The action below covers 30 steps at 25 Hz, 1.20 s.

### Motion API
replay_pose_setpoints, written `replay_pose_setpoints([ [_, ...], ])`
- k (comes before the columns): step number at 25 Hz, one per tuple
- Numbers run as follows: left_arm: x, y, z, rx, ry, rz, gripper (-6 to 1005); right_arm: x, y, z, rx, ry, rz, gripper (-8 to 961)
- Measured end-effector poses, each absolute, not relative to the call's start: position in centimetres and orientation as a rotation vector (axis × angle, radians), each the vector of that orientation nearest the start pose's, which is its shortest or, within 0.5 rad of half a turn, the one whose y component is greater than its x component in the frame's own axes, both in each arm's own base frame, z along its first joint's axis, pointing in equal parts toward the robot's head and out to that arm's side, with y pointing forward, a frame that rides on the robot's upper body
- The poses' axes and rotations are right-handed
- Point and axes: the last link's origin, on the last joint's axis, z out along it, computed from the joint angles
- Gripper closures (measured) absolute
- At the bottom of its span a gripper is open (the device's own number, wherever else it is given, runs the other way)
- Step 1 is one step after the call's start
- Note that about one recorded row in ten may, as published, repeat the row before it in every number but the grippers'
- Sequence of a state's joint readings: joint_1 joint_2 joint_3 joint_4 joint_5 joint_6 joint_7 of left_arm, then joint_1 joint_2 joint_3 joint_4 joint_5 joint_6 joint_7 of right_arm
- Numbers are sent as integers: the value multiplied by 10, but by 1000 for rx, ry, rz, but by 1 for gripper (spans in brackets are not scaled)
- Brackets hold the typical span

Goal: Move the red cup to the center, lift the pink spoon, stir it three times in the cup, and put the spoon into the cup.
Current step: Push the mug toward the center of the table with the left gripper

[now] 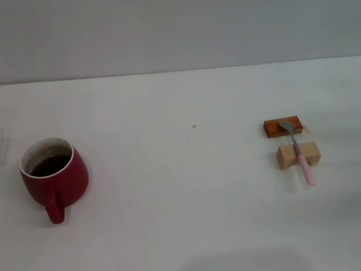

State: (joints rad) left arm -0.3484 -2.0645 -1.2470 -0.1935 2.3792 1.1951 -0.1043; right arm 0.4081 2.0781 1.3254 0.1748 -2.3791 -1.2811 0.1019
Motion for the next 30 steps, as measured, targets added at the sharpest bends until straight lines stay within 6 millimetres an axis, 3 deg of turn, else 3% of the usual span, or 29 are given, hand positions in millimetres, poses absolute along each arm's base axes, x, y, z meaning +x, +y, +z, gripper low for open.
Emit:
replay_pose_setpoints([
  [23, -395, 299, 36, -1262, -660, -537, 172, 351, 328, 53, -1171, 515, 739, 230],
  [30, -395, 302, 32, -1307, -613, -444, 419, 350, 328, 53, -1172, 510, 743, 230],
])
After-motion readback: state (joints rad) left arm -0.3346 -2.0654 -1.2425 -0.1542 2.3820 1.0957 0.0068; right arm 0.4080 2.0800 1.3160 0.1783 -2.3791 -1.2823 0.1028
